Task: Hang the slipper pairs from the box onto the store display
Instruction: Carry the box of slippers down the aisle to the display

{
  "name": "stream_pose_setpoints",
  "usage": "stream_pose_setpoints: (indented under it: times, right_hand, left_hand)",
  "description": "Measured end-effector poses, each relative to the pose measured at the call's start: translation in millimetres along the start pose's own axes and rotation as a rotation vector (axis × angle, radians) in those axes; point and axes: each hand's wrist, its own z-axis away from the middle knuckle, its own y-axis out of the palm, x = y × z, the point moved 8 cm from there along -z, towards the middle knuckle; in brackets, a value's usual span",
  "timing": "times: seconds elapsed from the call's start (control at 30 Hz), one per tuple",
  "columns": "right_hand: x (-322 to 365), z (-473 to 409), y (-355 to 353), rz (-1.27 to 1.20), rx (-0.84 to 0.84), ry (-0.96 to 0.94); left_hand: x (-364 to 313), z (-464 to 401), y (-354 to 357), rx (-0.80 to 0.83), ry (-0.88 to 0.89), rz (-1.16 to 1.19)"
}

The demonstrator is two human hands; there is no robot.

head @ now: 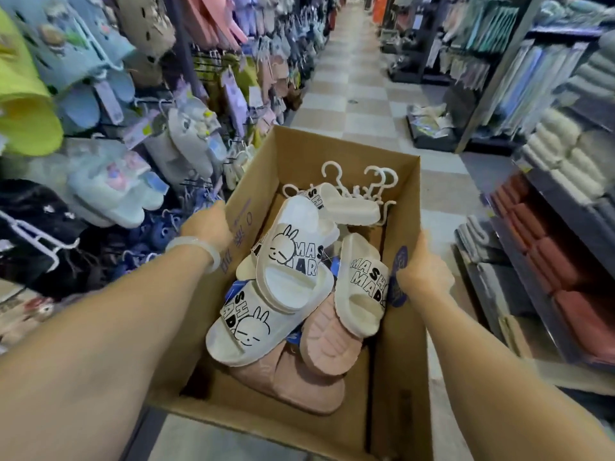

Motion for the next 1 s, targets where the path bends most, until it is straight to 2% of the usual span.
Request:
stream_pose_setpoints:
  times: [0.47, 1.0]
  right_hand:
    - [98.6, -338.7, 30.8, -0.013, 0.069, -0.098]
    - [227.2, -684.5, 87.4, -0.039, 0.114, -0.093]
  left_hand:
    - [-90.2, -293.8, 48.5, 0.011, -0.118, 0.039]
    - [-181.4, -655.8, 82.7, 0.027, -0.126, 0.016]
